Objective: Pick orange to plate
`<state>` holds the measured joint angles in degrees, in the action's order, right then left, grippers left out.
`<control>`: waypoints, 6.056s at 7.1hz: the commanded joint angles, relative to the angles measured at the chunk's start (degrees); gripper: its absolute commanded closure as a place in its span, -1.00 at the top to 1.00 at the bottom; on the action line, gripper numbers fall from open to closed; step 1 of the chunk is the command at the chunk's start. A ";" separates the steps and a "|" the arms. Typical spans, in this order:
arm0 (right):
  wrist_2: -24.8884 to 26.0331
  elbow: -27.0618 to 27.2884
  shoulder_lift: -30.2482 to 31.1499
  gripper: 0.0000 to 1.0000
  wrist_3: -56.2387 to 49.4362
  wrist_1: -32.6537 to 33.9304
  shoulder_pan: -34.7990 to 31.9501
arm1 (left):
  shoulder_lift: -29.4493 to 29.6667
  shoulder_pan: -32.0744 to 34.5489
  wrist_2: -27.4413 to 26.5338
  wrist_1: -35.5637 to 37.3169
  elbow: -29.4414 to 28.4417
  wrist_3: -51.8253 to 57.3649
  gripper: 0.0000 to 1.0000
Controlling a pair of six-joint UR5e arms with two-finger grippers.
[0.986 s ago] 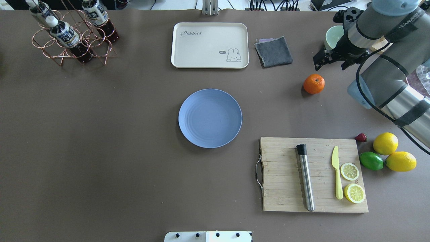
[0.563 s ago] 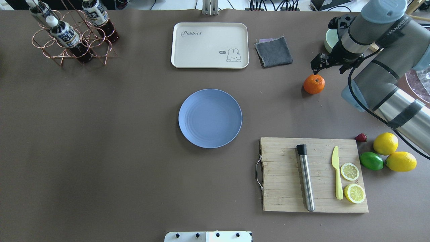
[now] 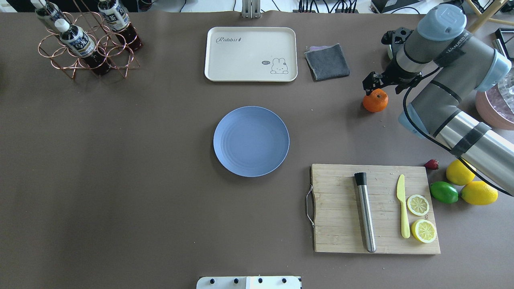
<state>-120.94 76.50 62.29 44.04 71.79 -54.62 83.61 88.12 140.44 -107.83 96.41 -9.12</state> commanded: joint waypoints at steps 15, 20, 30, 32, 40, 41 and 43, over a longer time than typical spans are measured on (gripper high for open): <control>18.60 2.34 -21.95 -1.00 41.11 13.20 25.42 | -0.20 -0.31 0.28 0.08 0.01 -0.02 0.99; 21.44 0.58 -22.21 0.31 41.12 12.94 27.73 | -0.73 -0.23 0.19 0.08 -0.25 -0.02 0.99; -0.43 16.04 -5.30 1.00 -5.52 26.72 -6.05 | 0.85 -0.14 -6.84 18.89 -1.83 12.64 0.99; -1.76 17.27 6.65 1.00 -29.08 26.56 -16.60 | 0.85 -0.14 -6.84 18.89 -1.66 12.64 0.99; -4.13 16.75 28.06 1.00 -51.08 26.12 -34.23 | 1.82 0.04 -6.67 18.45 -1.75 12.29 0.99; -4.22 16.84 28.50 1.00 -51.08 26.03 -34.23 | 1.74 -0.05 -6.67 18.45 -2.18 12.11 0.99; -4.31 16.92 28.68 1.00 -51.08 26.03 -34.23 | 2.00 -0.05 -6.67 18.36 -1.84 12.11 0.99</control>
<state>-125.21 93.36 90.84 -7.06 97.87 -88.85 85.46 88.08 133.80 -89.44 94.48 3.03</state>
